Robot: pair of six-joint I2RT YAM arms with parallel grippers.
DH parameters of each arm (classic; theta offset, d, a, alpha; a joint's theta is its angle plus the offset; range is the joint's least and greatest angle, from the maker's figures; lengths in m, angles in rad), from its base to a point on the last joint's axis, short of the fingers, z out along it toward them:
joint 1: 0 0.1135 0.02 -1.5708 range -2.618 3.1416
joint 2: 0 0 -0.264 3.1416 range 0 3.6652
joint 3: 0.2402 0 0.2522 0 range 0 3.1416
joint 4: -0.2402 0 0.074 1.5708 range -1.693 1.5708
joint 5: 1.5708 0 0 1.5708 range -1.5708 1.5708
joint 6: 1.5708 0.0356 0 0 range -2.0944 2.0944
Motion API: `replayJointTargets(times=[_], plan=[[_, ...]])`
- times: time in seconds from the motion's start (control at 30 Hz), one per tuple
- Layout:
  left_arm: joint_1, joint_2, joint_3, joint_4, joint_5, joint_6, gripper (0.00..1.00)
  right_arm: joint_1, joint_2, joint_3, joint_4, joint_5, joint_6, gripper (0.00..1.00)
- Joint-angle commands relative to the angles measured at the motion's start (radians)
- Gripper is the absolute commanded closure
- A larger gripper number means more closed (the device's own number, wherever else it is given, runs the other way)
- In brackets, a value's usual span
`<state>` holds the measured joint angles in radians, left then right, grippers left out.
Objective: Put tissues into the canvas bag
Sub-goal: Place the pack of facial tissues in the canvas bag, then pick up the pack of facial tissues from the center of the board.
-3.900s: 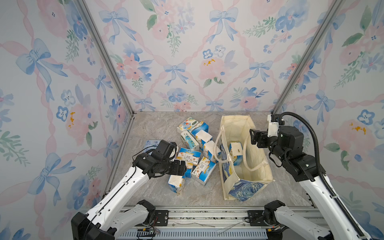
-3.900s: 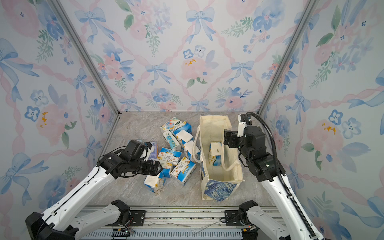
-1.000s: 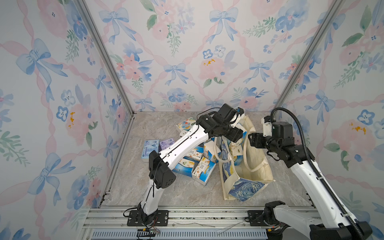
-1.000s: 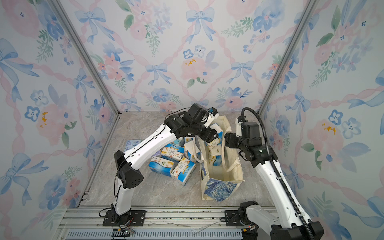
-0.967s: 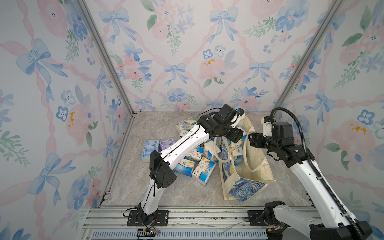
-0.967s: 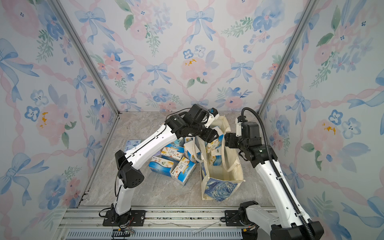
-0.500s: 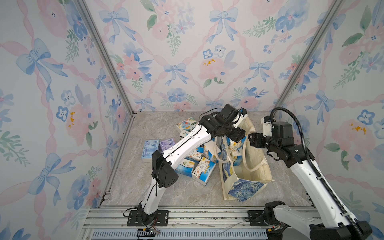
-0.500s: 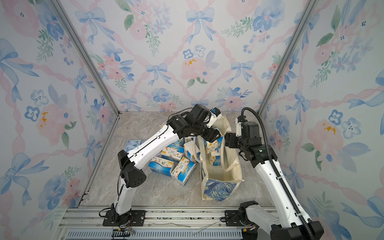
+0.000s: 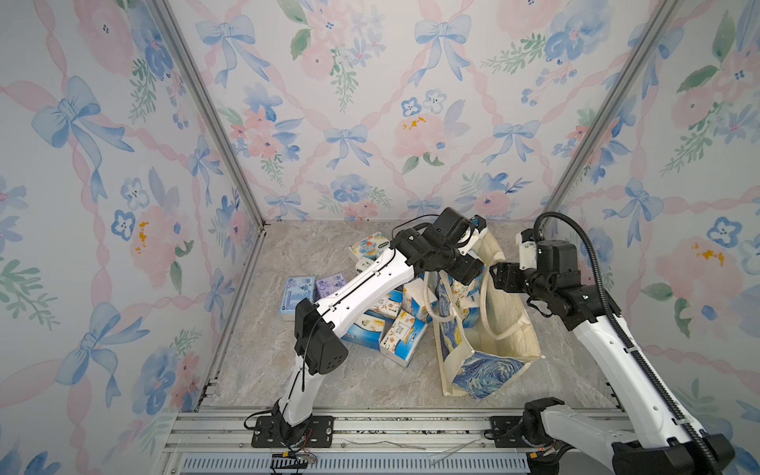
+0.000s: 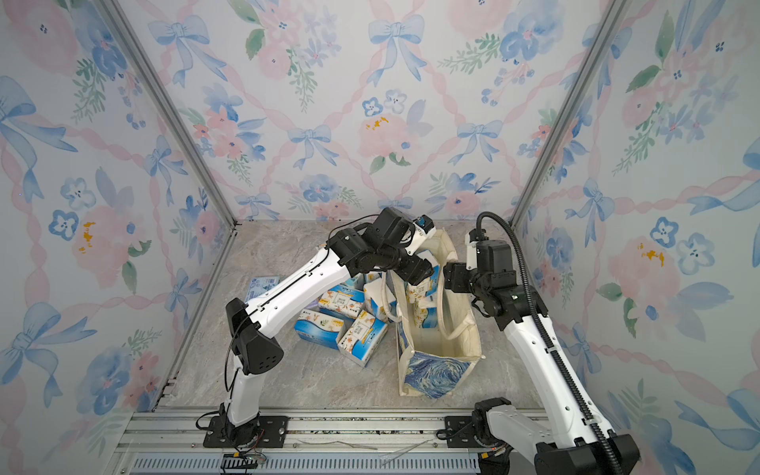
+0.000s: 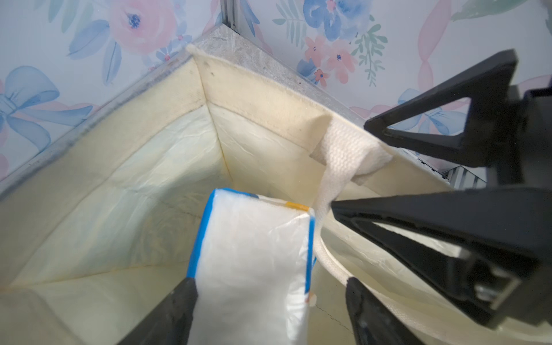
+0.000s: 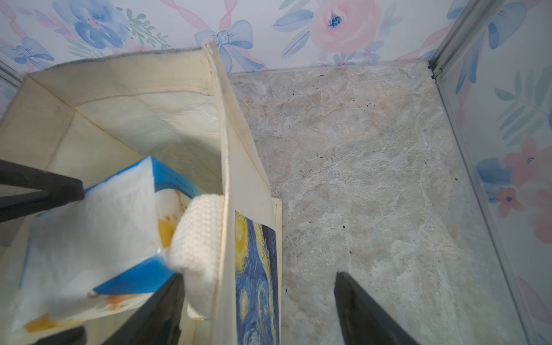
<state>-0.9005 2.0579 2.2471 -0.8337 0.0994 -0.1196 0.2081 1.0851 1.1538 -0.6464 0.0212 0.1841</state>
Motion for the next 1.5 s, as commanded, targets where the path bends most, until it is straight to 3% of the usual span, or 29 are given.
replayJointTargets(times=[0.0, 0.23, 0.37, 0.5, 0.6, 0.67, 0.87, 1.13, 1.27, 1.47], plan=[[-0.02, -0.043, -0.02, -0.002, -0.083, 0.039, 0.21, -0.009, -0.001, 0.013, 0.008, -0.01, 0.017, 0.21], [-0.066, -0.091, -0.017, -0.001, -0.199, 0.104, 0.22, -0.004, 0.021, 0.018, 0.01, -0.021, 0.018, 0.2], [-0.075, -0.186, -0.042, 0.011, -0.27, 0.119, 0.23, -0.004, 0.018, 0.02, 0.011, -0.019, 0.015, 0.19], [-0.071, -0.337, -0.184, 0.064, -0.471, 0.116, 0.22, -0.004, 0.01, 0.016, 0.014, -0.018, 0.012, 0.19], [-0.031, -0.434, -0.306, 0.065, -0.545, 0.061, 0.2, -0.004, 0.006, 0.016, 0.014, -0.02, 0.007, 0.19], [0.03, -0.505, -0.407, 0.065, -0.524, -0.002, 0.2, -0.004, -0.002, 0.018, 0.014, -0.021, -0.003, 0.19], [0.304, -0.73, -0.786, 0.128, -0.31, -0.196, 0.2, -0.004, -0.023, 0.045, -0.002, -0.015, -0.038, 0.18], [0.547, -0.883, -1.123, 0.253, -0.171, -0.274, 0.2, 0.051, -0.026, 0.15, 0.015, -0.018, -0.104, 0.17], [0.594, -0.904, -1.204, 0.316, -0.124, -0.285, 0.2, 0.172, -0.028, 0.221, 0.065, 0.019, -0.189, 0.17], [0.614, -0.932, -1.277, 0.407, -0.089, -0.3, 0.19, 0.514, 0.067, 0.409, 0.031, 0.126, -0.371, 0.13]])
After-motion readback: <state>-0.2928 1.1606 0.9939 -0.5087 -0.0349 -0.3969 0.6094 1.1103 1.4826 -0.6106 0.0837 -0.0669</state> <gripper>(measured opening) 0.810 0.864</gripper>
